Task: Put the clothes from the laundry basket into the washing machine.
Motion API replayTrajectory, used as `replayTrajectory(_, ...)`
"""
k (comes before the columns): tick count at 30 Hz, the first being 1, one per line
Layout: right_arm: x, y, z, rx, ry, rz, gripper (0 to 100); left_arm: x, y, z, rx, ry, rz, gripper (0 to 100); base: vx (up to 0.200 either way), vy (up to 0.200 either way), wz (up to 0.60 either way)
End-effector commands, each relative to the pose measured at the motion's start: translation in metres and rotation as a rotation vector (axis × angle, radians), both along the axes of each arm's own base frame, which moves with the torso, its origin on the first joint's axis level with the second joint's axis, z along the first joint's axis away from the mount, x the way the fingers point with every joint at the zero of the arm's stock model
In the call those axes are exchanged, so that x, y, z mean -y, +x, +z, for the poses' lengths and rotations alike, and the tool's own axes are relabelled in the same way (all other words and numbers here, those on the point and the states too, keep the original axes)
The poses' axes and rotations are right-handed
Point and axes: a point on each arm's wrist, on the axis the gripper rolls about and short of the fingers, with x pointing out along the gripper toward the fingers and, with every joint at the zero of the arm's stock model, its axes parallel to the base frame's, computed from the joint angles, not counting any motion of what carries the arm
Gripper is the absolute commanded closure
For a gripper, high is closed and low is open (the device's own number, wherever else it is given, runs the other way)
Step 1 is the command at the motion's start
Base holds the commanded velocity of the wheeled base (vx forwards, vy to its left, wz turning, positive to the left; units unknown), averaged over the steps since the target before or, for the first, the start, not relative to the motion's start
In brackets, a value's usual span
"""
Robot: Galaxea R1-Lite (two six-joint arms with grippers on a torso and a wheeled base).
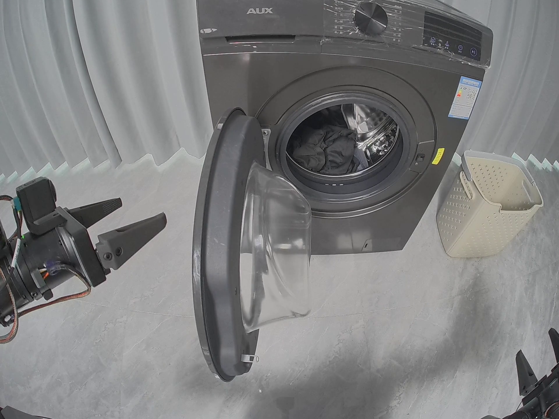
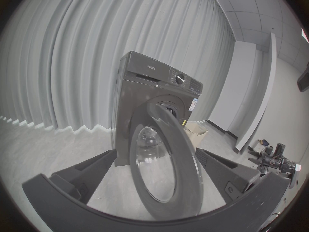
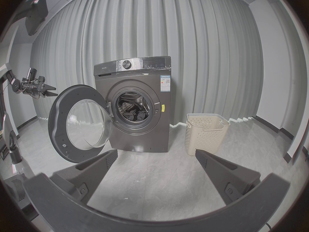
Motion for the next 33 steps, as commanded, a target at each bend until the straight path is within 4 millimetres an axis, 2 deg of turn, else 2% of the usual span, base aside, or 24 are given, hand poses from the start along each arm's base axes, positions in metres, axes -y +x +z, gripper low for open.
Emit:
replayTrajectory(1, 0.000, 0.000, -0.005, -0.001, 0.000, 0.000, 0, -0.008, 0.002, -0.002, 0.003, 0.017, 0.050, 0, 0.000, 0.000, 0.00)
replayTrajectory(6, 0.000, 0.000, -0.005, -0.001, 0.000, 0.000, 0, -0.002, 0.018, -0.014, -0.047, 0.068, 0.045, 0, 0.000, 0.000, 0.00)
replayTrajectory(9, 0.000, 0.000, -0.005, -0.001, 0.000, 0.000, 0, 0.010, 0.034, -0.023, -0.090, 0.089, 0.014, 0, 0.000, 0.000, 0.00)
replayTrajectory(13, 0.000, 0.000, -0.005, -0.001, 0.000, 0.000, 0, 0.027, 0.050, -0.024, -0.109, 0.101, -0.031, 0, 0.000, 0.000, 0.00)
replayTrajectory(17, 0.000, 0.000, -0.005, -0.001, 0.000, 0.000, 0, 0.050, 0.074, -0.025, -0.122, 0.114, -0.051, 0, 0.000, 0.000, 0.00)
replayTrajectory(20, 0.000, 0.000, -0.005, -0.001, 0.000, 0.000, 0, 0.061, 0.081, -0.027, -0.123, 0.122, -0.057, 0, 0.000, 0.000, 0.00)
replayTrajectory(21, 0.000, 0.000, -0.005, -0.001, 0.000, 0.000, 0, 0.070, 0.084, -0.025, -0.115, 0.119, -0.079, 0, 0.000, 0.000, 0.00)
replayTrajectory(22, 0.000, 0.000, -0.005, -0.001, 0.000, 0.000, 0, 0.070, 0.084, -0.025, -0.115, 0.119, -0.079, 0, 0.000, 0.000, 0.00)
replayTrajectory(23, 0.000, 0.000, -0.005, -0.003, 0.000, 0.000, 0, 0.079, 0.089, -0.024, -0.112, 0.113, -0.098, 0, 0.000, 0.000, 0.00)
replayTrajectory(27, 0.000, 0.000, -0.005, -0.001, 0.000, 0.000, 0, 0.091, 0.096, -0.021, -0.095, 0.105, -0.114, 0, 0.000, 0.000, 0.00)
replayTrajectory(33, 0.000, 0.000, -0.005, -0.001, 0.000, 0.000, 0, 0.108, 0.118, -0.020, -0.082, 0.096, -0.115, 0, 0.000, 0.000, 0.00)
